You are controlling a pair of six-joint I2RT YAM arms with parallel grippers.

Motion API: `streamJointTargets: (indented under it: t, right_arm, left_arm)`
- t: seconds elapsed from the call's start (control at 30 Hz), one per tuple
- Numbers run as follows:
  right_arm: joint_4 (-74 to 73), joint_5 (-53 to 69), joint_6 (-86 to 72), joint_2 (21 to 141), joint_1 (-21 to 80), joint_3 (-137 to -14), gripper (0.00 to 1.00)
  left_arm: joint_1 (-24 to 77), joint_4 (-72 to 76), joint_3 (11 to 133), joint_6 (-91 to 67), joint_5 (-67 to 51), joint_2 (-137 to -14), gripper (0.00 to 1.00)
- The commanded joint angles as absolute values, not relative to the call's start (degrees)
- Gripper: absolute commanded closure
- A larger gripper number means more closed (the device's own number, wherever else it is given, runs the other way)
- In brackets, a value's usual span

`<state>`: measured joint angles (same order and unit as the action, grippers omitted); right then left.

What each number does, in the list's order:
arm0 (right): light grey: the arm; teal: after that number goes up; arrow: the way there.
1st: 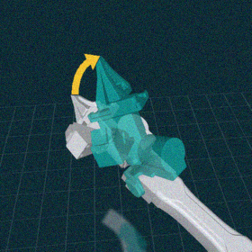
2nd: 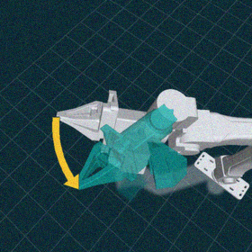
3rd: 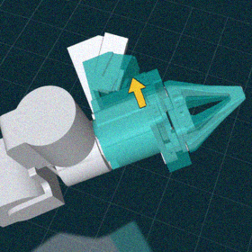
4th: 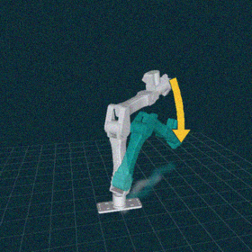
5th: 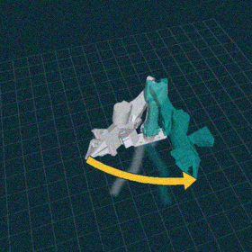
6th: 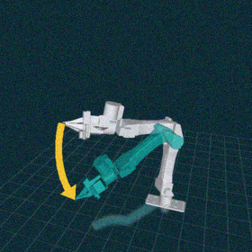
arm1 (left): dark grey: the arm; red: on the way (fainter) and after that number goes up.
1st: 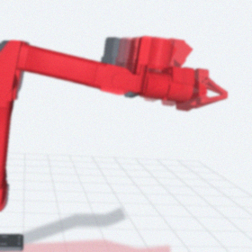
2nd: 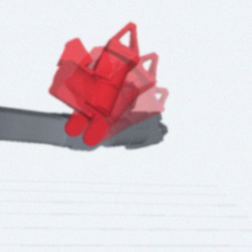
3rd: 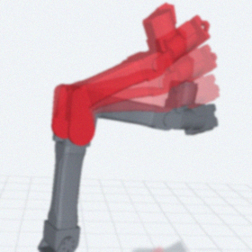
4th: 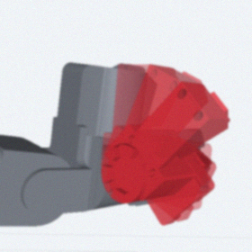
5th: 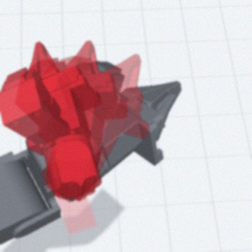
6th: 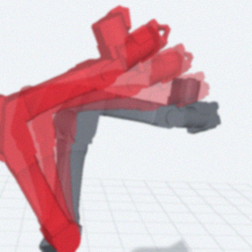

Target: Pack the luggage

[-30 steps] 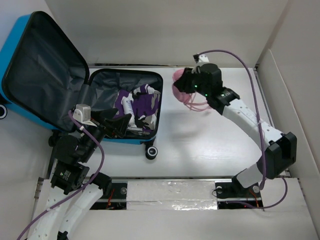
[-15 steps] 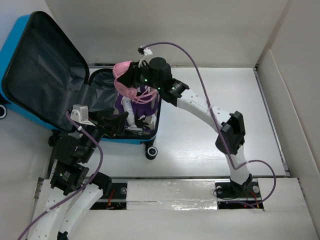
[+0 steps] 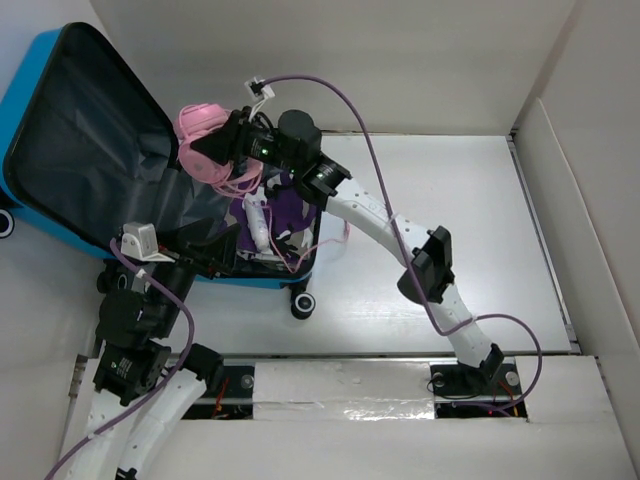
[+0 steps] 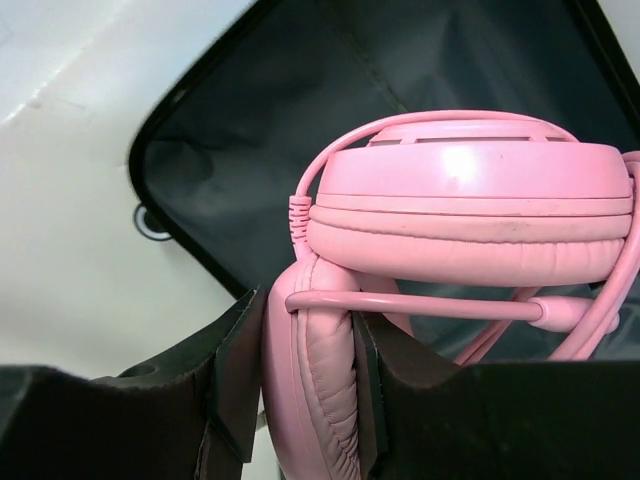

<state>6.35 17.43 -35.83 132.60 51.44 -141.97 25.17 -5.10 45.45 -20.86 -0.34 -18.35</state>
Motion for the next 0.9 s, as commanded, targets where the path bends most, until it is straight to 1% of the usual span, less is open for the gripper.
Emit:
streamJointTargets:
  t: [0.0,0.03,0.07,0.1,0.13,0.17,0.2,0.23,0.37,0.47,0.5,0.53,0.57,0.6,0.63,0.67,0.7,0.73,0.77,0.87]
  right_arm:
    - [11.0,16.35,-38.58,136.65,51.24,-145.46,0.98]
    - [7.68,16.35,-38.67,140.15,51.24,-147.03,0.93]
    - [6.17,16.35,-38.32,141.75,51.24,-147.82,0.82]
    - [4.41,15.56,-37.89,142.99,51.76,-148.53,0.47]
    - [1.09,15.3,-36.4,144.39,51.77,-149.23,0.31]
    - [-0.42,15.21,-35.34,144.58,51.77,-150.8,0.21]
    - [-2.79,13.81,-34.29,144.15,51.77,-150.91,0.05]
    - [-3.86,12.32,-32.1,143.18,51.16,-150.13,0.0]
    - [-8.15,6.51,-26.55,133.01,48.79,-142.4,0.0]
    - [-8.1,2.21,-23.91,126.41,45.97,-131.26,0.0]
    - [-5.39,0.89,-23.91,120.38,45.18,-119.82,0.0]
    - [-1.97,0.88,-25.3,117.19,43.0,-113.44,0.03]
    - [5.46,1.14,-26.36,114.2,41.76,-107.46,0.07]
    - [8.32,1.58,-27.24,109.21,40.53,-102.1,0.26]
    - [11.39,0.97,-28.46,107.07,38.08,-93.25,0.39]
    - [12.03,0.27,-28.91,105.22,37.1,-89.51,0.57]
    - [12.13,-2.78,-29.09,103.73,36.13,-86.17,0.85]
    - [12.22,-3.68,-28.74,101.71,35.34,-83.26,0.96]
    - [10.74,-4.56,-28.57,101.25,34.81,-79.14,1.0]
    - [5.73,-7.19,-26.98,101.95,34.19,-74.45,1.0]
  left_arm:
    - [25.49,-2.55,46.23,-20.92,1.58,-17.67,0.32]
    - [25.49,-2.55,46.23,-20.92,1.5,-17.58,0.32]
    - [25.49,-2.46,46.14,-20.92,1.32,-17.58,0.32]
    - [25.49,-2.29,45.97,-20.83,0.97,-17.58,0.32]
    - [25.49,-2.29,45.97,-20.92,0.79,-17.67,0.32]
    - [25.49,-2.29,45.88,-20.83,0.62,-17.93,0.32]
    - [25.49,-2.2,45.88,-20.92,0.44,-17.93,0.32]
    - [25.49,-2.11,45.79,-20.83,0.35,-18.02,0.32]
    - [25.49,-1.85,45.79,-20.83,0.35,-18.72,0.32]
    - [24.96,-1.85,45.62,-20.92,-1.67,-18.9,0.32]
    - [24.96,-1.76,45.7,-20.92,-1.84,-18.81,0.32]
    - [24.96,-1.76,45.53,-20.92,-1.93,-18.81,0.32]
    - [24.96,-1.67,45.53,-21.0,-1.93,-18.9,0.32]
    - [24.96,-1.67,45.53,-21.01,-2.19,-18.9,0.32]
    - [24.96,-1.67,45.53,-21.01,-2.2,-18.9,0.32]
    - [24.96,-1.58,45.53,-21.01,-2.2,-18.98,0.32]
    - [24.96,-1.58,45.44,-21.01,-2.37,-19.07,0.32]
    - [24.96,-1.58,45.44,-21.01,-2.46,-19.16,0.32]
    - [24.96,-1.67,45.53,-21.01,-2.55,-19.25,0.32]
    - [24.96,-1.58,45.53,-20.92,-2.72,-19.42,0.32]
